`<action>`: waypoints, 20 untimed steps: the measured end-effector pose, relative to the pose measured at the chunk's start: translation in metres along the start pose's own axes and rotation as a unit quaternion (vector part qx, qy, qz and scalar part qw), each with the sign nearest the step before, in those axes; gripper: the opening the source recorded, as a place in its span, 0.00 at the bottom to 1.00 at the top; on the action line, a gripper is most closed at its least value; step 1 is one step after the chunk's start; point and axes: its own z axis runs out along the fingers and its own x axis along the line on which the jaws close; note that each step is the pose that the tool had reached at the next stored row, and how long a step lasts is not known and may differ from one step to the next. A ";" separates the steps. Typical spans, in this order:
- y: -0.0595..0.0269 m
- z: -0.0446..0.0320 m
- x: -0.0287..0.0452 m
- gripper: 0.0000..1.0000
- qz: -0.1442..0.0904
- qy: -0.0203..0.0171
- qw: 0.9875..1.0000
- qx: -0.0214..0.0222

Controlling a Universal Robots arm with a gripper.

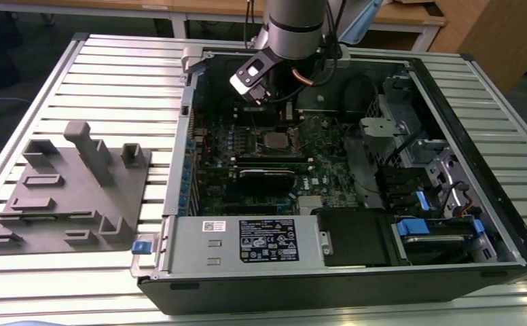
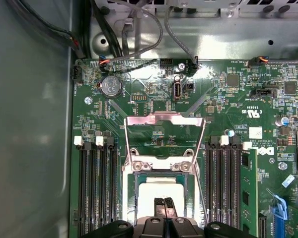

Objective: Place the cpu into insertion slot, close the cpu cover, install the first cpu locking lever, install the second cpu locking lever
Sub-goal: 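Close the cpu cover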

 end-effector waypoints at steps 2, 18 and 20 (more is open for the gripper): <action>0.0000 -0.0005 0.0000 0.11 0.000 0.000 1.000 0.000; 0.0001 -0.0031 0.0000 0.11 0.000 0.000 1.000 0.000; 0.0001 -0.0035 0.0000 0.11 0.000 0.000 1.000 0.000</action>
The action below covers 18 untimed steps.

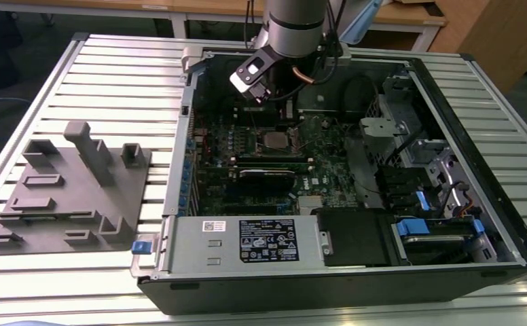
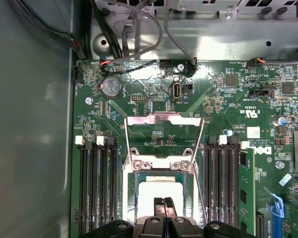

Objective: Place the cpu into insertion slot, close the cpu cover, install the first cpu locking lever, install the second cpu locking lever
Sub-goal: 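Close the cpu cover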

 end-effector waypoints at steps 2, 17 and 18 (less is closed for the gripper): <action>0.0000 0.0000 0.0000 0.11 0.000 0.000 1.000 0.000; 0.0001 -0.0023 0.0000 0.11 0.000 0.000 1.000 0.000; 0.0001 -0.0024 0.0000 0.11 0.000 0.000 1.000 0.000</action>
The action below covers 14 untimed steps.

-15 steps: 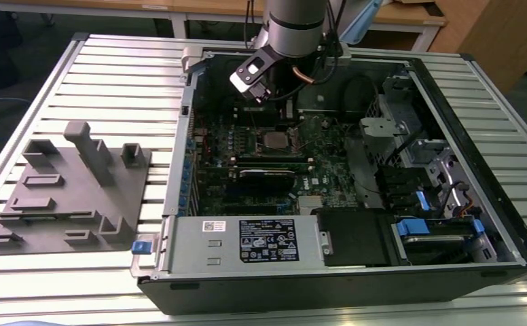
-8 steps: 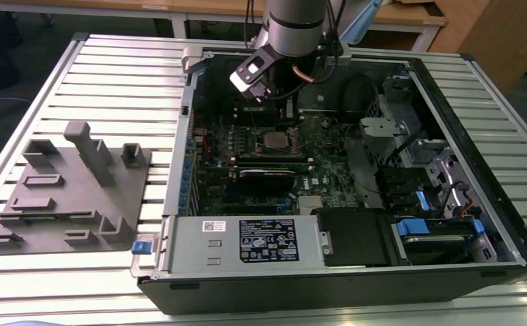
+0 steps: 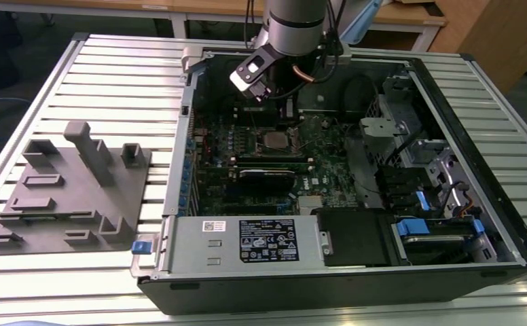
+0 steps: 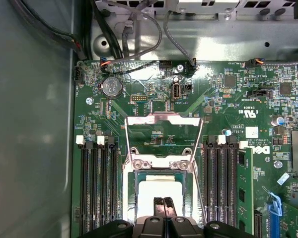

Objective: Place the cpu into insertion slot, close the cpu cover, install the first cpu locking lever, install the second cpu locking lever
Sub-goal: 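Close the cpu cover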

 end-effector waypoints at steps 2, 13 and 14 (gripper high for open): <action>0.0000 -0.0005 0.0000 0.11 0.000 0.000 1.000 0.000; 0.0003 -0.0077 0.0000 0.11 0.000 0.000 1.000 0.000; 0.0003 -0.0088 0.0000 0.11 0.000 0.000 1.000 0.000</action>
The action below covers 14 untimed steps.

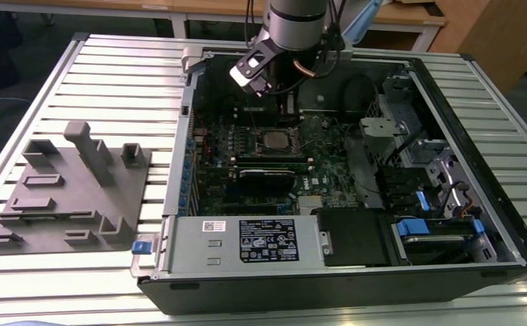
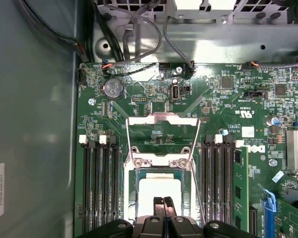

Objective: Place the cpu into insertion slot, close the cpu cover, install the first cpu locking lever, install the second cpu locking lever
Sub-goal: 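Close the cpu cover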

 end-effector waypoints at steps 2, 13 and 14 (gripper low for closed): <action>0.0001 -0.0023 0.0000 0.11 0.000 0.000 1.000 0.000; 0.0003 -0.0089 0.0000 0.11 0.000 0.000 1.000 0.000; 0.0003 -0.0091 0.0000 0.11 0.000 0.000 1.000 0.000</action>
